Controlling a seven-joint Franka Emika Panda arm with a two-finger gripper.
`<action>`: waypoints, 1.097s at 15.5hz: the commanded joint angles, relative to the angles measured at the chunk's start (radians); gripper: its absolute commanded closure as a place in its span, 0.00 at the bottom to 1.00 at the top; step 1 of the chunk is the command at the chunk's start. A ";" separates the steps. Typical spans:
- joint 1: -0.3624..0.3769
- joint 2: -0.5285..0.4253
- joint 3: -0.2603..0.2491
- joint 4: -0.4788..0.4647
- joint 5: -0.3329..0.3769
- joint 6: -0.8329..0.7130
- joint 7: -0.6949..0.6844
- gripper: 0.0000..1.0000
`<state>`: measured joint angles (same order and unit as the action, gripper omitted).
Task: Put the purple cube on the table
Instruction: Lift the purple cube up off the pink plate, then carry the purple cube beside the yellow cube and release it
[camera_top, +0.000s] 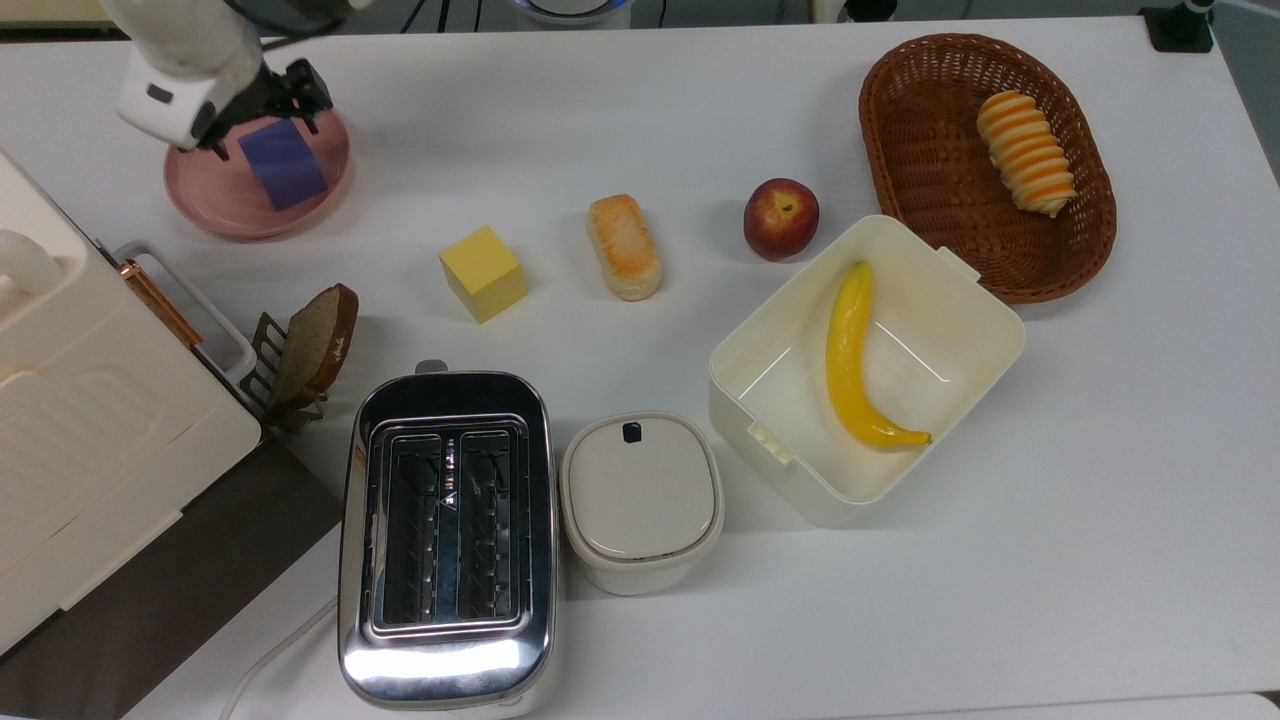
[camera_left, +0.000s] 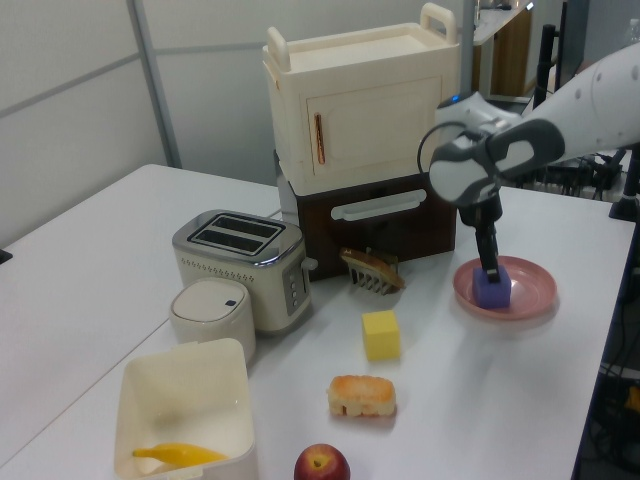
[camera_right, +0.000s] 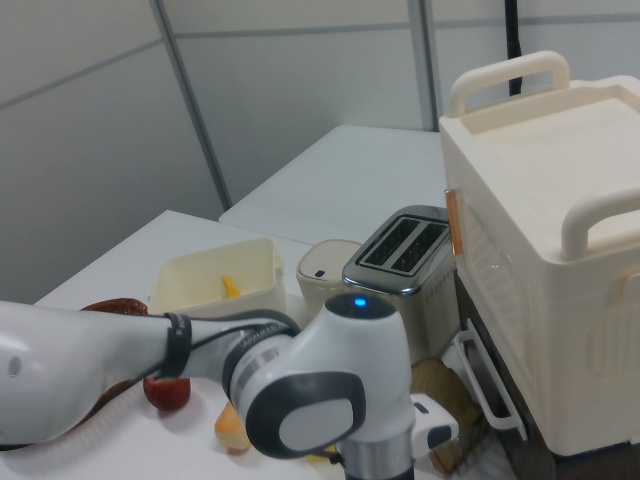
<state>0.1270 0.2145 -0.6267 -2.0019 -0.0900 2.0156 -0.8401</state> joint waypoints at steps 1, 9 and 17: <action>0.019 0.003 -0.007 -0.031 -0.017 0.052 0.004 0.10; 0.054 -0.056 0.002 0.106 0.025 -0.225 0.018 1.00; 0.334 -0.017 0.032 0.121 0.069 -0.279 0.369 0.93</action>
<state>0.3807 0.1752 -0.5883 -1.8665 -0.0285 1.7445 -0.5607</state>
